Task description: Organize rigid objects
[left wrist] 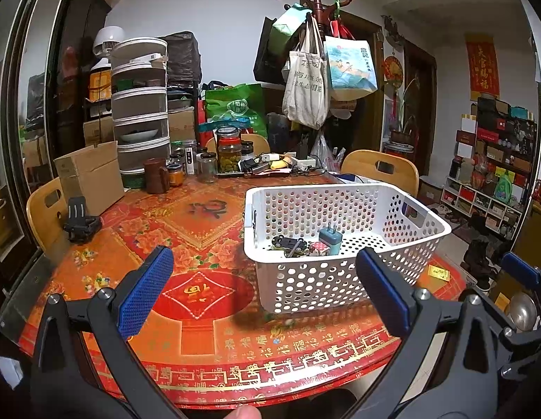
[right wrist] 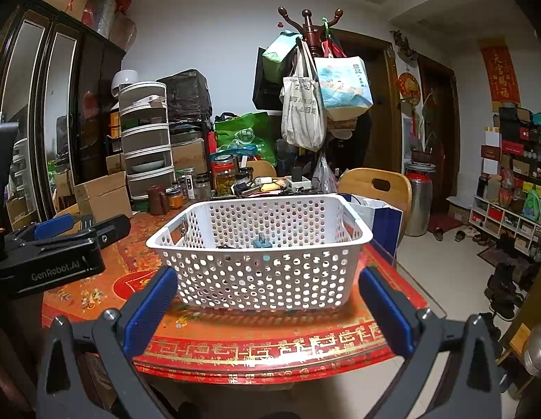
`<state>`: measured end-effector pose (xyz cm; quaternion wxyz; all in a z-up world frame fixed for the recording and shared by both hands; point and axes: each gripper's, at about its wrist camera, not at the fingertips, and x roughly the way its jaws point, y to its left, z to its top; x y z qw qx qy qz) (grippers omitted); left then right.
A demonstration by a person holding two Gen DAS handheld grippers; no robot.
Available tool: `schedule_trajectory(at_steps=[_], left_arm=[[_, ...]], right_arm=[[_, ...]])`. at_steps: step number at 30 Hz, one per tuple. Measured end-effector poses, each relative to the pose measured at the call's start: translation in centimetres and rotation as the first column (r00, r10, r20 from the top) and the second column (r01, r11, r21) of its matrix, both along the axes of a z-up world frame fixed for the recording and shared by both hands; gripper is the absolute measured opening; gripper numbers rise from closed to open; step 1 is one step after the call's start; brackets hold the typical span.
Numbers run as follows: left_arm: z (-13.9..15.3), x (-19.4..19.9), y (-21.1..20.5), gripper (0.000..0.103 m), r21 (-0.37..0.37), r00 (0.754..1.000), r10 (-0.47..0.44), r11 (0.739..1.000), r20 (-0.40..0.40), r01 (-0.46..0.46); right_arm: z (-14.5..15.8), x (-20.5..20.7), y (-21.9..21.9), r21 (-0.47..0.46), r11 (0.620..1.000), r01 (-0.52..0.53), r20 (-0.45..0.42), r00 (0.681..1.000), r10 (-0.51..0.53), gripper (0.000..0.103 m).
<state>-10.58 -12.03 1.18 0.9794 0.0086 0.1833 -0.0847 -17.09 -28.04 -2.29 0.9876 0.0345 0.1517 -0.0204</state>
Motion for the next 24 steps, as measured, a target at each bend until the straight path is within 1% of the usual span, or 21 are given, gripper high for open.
schedule_trajectory(at_steps=[24], left_arm=[[-0.85,0.22,-0.14,0.103,0.001,1.000,-0.009,1.000,-0.026,0.009]], right_arm=[[-0.28,0.00,-0.33,0.008,1.000,0.003,-0.013,1.000,-0.003,0.103]])
